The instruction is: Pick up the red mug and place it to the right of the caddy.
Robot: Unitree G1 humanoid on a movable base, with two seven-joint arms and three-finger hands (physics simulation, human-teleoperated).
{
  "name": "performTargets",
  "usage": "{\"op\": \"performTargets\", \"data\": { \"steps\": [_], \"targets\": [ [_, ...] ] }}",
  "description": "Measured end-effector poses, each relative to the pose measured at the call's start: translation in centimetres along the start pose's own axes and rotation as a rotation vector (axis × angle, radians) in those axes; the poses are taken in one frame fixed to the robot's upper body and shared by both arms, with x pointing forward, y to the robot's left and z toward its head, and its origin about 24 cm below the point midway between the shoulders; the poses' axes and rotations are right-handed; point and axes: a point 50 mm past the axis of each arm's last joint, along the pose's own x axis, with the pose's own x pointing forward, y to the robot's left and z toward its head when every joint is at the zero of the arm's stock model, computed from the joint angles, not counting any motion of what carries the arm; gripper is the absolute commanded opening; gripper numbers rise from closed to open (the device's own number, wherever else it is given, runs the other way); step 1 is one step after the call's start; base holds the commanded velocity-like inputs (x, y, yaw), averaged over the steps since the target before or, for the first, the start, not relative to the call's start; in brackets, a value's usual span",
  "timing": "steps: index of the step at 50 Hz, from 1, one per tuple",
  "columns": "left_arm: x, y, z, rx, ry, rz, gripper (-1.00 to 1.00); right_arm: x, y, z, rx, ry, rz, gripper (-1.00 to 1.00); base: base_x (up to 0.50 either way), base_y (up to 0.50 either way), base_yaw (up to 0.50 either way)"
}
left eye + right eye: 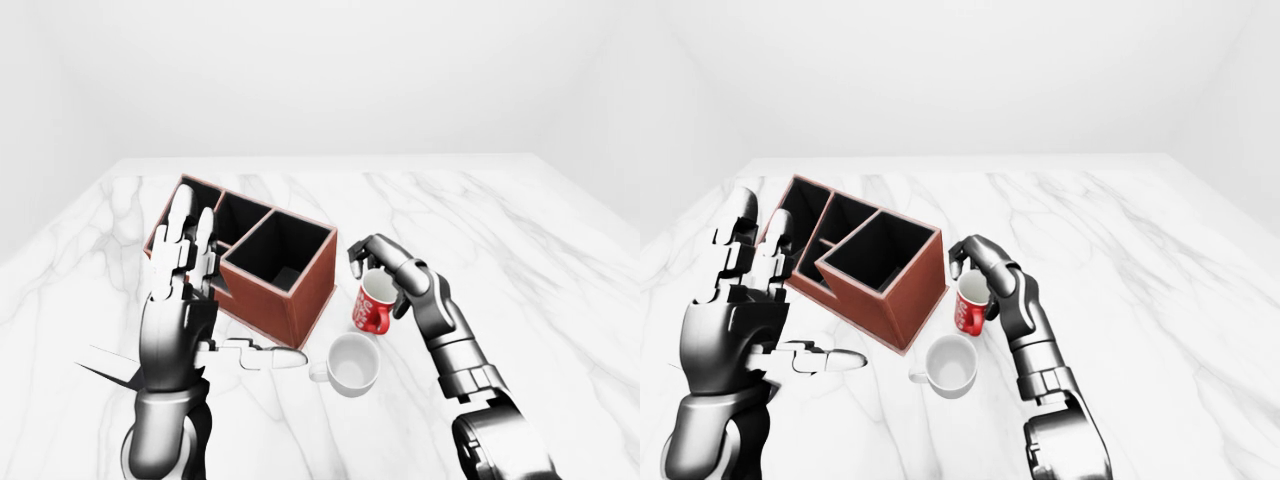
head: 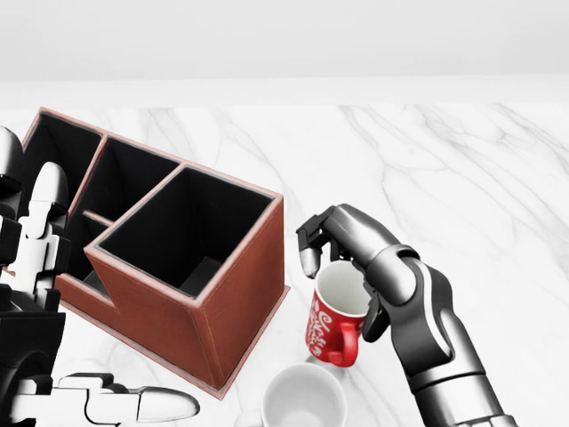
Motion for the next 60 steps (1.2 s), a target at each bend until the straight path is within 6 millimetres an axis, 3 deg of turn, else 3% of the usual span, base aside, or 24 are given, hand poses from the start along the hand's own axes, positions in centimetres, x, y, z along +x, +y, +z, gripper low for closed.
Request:
{"op": "performTargets", "data": {
  "steps": [37, 60],
  "targets": [
    [0.01, -0.04, 0.09, 0.000, -0.004, -0.003, 1.00, 0.57, 0.25, -0.52, 0.015, 0.029, -0.010, -1.00, 0.00, 0.00, 0.00],
    [-0.02, -0.07, 0.04, -0.001, -0.001, -0.006, 1.00, 0.92, -0.59, -0.86, -0.019, 0.060, -0.108, -1.00, 0.00, 0.00, 0.00]
  ]
}}
